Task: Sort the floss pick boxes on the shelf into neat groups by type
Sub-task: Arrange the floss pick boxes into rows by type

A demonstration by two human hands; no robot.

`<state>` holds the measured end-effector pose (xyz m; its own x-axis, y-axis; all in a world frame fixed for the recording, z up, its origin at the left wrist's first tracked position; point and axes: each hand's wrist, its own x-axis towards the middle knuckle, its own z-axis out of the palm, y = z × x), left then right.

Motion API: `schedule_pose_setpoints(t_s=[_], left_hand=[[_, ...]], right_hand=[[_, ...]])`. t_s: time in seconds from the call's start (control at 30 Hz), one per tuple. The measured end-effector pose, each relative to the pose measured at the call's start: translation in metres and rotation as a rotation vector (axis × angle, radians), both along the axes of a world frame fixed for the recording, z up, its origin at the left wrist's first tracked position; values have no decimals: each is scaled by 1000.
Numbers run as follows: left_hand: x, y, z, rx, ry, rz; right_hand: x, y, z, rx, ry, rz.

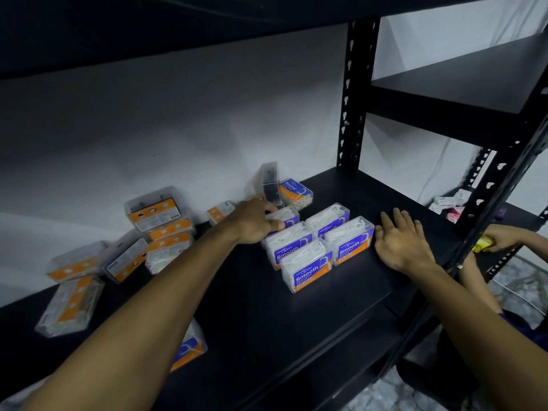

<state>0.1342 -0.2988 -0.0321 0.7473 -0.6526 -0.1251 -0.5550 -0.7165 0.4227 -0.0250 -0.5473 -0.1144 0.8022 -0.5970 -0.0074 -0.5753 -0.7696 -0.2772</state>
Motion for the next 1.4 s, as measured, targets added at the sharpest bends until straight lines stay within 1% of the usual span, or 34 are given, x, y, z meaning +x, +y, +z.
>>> schedule_pose_setpoints(t_s=[0.1,0.17,0.2,0.27,0.37,0.5,0.7,0.8,0.87,0.97,1.07,1.2,1.3,1.4], left_hand=[[3,4,3,18,21,1],[8,9,8,-23,30,17],[11,11,11,-44,7,37],[20,14,17,-71,-87,114],[35,9,24,-134,-200,302],[45,-18,27,-91,-190,418],[40,-56,31,-75,-162,471],[42,-63,31,-66,-92,469],[45,-64,30,-115,-23,477],[47,-56,30,-250,111,525],[44,-41,32,-442,322,555],[36,-17,37,-583,417,559],[30,0,44,-661,481,553],[22,16,53,-741,496,522]], right_hand=[[-1,-2,1,33,-35,10],[-1,-4,2,75,-77,11],[-2,-5,3,95,-97,8],[-2,-7,3,109,-114,9],[-1,-7,3,97,-130,13],[2,-9,6,144,-191,7],[5,-24,17,2,-66,71],[18,-30,32,-12,-38,91],[30,-28,48,-5,-62,121],[49,-17,74,9,-123,208],[75,-4,92,71,-136,308],[114,13,107,152,-36,403],[138,27,110,153,67,427],[159,37,106,166,152,447]])
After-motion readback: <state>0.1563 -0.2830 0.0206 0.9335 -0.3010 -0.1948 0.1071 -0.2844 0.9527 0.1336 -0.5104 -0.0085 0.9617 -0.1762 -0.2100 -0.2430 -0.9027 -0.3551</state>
